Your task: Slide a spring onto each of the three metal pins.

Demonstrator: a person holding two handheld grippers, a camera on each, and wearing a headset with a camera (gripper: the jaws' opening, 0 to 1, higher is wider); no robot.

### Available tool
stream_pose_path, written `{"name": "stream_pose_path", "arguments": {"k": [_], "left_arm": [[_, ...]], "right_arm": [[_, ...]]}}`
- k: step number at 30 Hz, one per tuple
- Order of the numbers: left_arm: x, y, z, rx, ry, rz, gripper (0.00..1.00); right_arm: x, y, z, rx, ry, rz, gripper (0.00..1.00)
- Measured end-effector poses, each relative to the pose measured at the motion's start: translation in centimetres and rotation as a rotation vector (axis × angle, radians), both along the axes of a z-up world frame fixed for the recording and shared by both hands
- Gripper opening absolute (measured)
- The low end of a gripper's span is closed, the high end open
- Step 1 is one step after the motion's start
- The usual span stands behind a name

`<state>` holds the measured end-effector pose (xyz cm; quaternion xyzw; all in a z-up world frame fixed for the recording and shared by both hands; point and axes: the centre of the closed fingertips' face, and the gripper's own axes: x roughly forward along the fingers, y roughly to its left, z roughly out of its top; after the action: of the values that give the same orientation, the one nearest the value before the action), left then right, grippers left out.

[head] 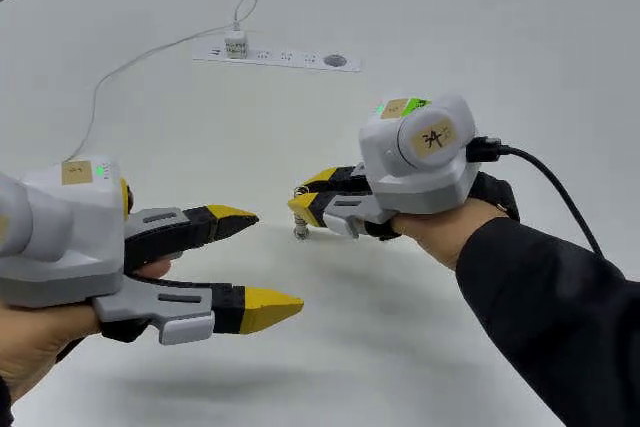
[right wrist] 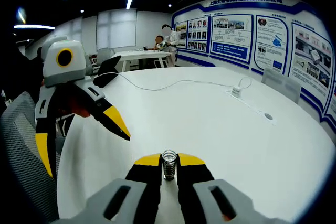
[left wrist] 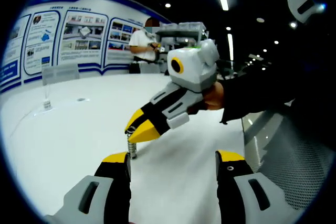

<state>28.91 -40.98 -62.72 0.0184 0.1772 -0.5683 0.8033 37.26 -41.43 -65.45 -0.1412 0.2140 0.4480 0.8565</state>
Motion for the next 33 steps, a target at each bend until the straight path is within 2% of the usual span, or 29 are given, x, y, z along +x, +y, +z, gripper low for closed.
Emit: {"name": "stream_pose_path", "arguments": {"k": [7,17,27,33], "left_arm": [[0.2,0.4,0.0,-0.001,0.001,0.015,0.67],[0.4,0.4,0.2,-0.004,-0.004,0.023,0.67],[0.7,0.5,0.7,-0.011,-0.015,0.033,0.67],[0.8,0.5,0.9,-0.018,-0.018,0.040,0.68]], "right_arm": [[0.1,-0.3,-1.4,-0.034,0.028,-0.019,0.12],[-0.2,-0.4,-1.8,-0.057,0.035,-0.019,0.14],[-0.8,-1.3,-0.2,-0.052,0.020,-0.034,0.19],[-1.5,-2.1,2.1,-0.037,-0.031,-0.037,0.21]]}}
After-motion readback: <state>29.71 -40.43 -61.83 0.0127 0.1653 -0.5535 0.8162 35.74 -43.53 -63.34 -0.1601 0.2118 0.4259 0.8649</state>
